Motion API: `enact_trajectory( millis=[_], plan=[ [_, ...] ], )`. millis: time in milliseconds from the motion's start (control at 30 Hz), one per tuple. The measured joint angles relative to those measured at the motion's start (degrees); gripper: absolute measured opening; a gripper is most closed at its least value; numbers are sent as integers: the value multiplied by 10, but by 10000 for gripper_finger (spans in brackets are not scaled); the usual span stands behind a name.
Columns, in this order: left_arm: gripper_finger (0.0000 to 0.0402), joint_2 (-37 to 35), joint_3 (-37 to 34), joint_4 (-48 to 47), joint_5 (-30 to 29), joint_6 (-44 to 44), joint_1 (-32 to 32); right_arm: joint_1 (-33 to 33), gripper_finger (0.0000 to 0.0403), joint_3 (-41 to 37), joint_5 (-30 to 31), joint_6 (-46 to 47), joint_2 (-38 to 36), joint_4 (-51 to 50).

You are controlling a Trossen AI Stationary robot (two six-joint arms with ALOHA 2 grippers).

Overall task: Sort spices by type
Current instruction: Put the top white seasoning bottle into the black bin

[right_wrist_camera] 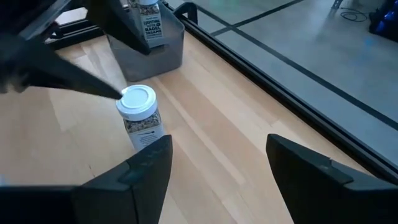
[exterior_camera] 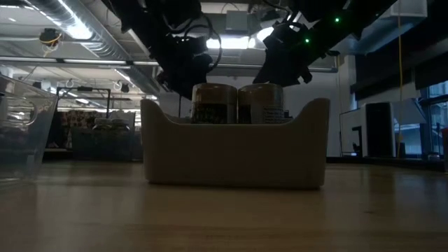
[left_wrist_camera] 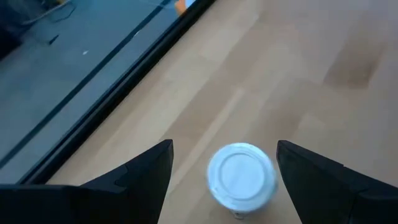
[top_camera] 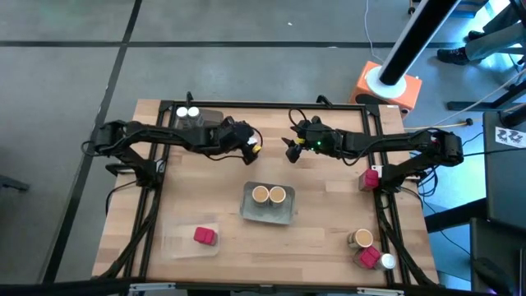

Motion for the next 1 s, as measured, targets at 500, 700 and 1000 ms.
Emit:
enact_trajectory(
  millis=[500,700,1000],
  plan=[
    [276,22,-1,6,14,-22,5,0,259,0,0,0,0,0],
    [276,57,-1,7,38,-21,5,0,259,0,0,0,0,0],
    [266,79,-1,17,41,1,8,0,259,0,0,0,0,0]
  ],
)
